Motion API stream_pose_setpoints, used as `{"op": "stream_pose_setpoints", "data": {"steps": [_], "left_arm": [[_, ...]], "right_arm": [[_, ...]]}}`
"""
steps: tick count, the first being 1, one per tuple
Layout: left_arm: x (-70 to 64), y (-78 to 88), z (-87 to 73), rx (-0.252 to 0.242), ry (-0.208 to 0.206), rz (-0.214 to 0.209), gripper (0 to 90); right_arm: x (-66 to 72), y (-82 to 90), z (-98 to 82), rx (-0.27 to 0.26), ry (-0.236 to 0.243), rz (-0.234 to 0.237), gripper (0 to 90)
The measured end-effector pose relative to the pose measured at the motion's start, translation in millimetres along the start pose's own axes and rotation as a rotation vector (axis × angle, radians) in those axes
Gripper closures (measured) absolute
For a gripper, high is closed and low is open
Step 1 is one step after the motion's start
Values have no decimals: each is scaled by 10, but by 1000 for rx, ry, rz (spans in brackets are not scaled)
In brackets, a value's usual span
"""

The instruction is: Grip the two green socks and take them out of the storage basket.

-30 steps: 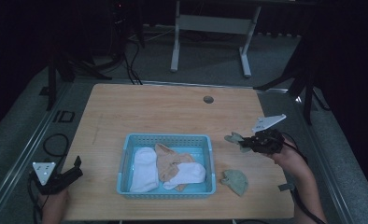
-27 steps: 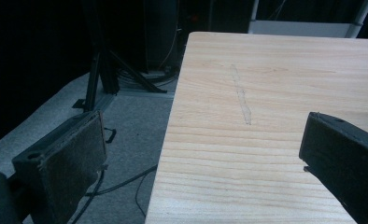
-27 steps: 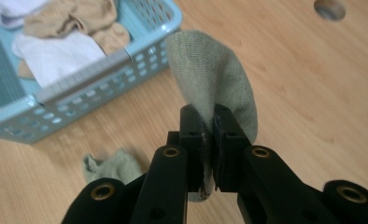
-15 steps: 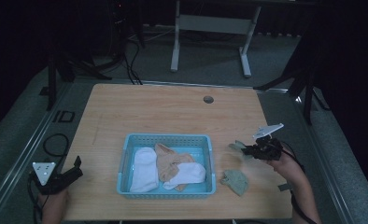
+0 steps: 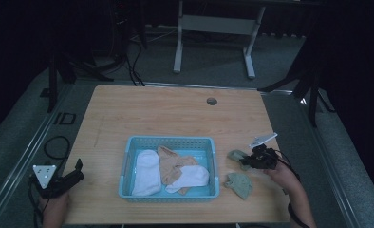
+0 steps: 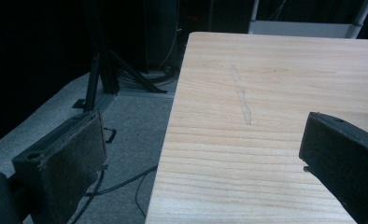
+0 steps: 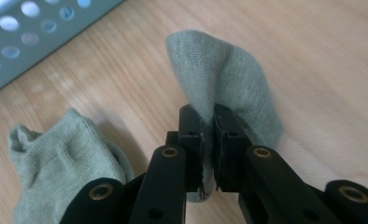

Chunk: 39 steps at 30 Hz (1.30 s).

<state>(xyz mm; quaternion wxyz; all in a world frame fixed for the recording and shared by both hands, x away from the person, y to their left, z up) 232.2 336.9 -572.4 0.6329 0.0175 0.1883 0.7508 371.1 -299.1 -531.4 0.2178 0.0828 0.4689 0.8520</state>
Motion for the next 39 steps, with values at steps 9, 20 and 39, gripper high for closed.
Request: {"op": "stream_pose_setpoints", "data": {"steps": [9, 20, 39], "left_arm": [[1, -1, 0, 0, 1, 0, 4], [0, -1, 1, 2, 0, 0, 4], [0, -3, 1, 3, 0, -1, 4]], "right_arm": [[39, 140, -8, -61, -54, -39, 499], [-90, 372, -288, -121, -219, -164, 293], [-294, 290, -902, -214, -500, -408, 117]]}}
Point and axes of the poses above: each handheld gripper's, and its own axes: y roughly backward along the jaws, z roughly out of its top, x roughly to its left, the point moved 1 cm from there along -y, roughly forward along the jaws, and after that the axes turned 12 degrees about y, right-handed, at the moved point
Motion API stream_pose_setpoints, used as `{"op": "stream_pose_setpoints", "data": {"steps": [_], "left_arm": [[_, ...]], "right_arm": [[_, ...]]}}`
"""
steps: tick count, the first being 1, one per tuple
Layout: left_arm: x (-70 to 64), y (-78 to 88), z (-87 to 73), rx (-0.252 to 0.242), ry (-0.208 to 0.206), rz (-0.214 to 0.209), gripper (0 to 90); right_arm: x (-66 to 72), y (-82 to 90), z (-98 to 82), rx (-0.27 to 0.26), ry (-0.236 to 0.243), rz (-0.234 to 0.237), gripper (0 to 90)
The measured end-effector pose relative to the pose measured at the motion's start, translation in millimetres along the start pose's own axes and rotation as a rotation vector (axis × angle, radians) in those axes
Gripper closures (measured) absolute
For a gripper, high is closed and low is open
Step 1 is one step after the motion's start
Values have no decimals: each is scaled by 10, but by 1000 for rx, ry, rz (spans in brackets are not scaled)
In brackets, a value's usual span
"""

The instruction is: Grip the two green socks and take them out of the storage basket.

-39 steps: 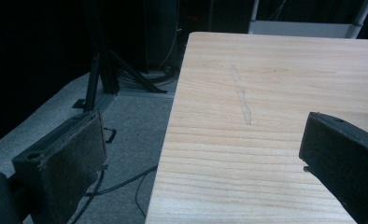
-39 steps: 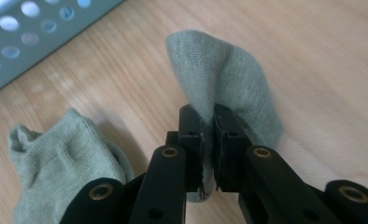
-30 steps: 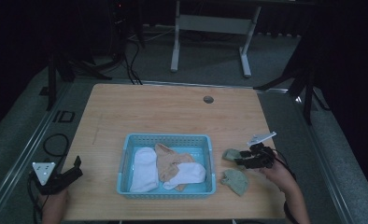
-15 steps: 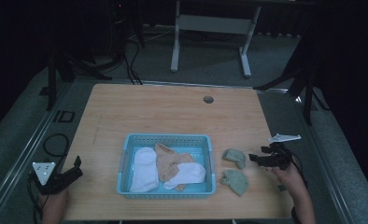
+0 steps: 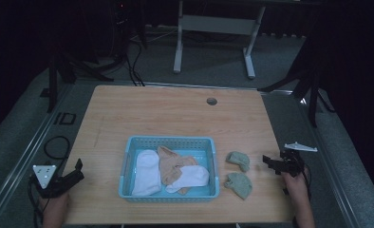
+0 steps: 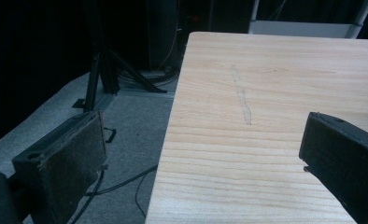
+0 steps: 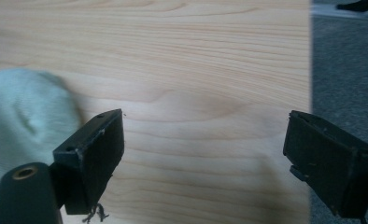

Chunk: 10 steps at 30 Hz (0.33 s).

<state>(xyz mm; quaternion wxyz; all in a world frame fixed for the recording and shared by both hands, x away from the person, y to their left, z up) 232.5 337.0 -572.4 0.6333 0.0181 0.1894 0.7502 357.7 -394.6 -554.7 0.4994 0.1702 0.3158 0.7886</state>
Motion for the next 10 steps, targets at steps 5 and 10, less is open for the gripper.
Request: {"op": "stream_pose_setpoints", "data": {"steps": [5, 10], "left_arm": [[-1, 2, -1, -2, -1, -1, 4], [2, 2, -1, -2, 1, -3, 4]], "right_arm": [[-28, 23, -95, -29, -30, -67, 114], [-52, 34, -134, -67, -67, -84, 115]]}}
Point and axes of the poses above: each handheld gripper's, and its own axes: y roughly backward along the jaws, z roughly out of its top, x roughly to its left, the point moved 1 cm from there along -y, roughly forward along the jaws, and after that the axes turned 12 degrees about y, right-handed, at the moved point
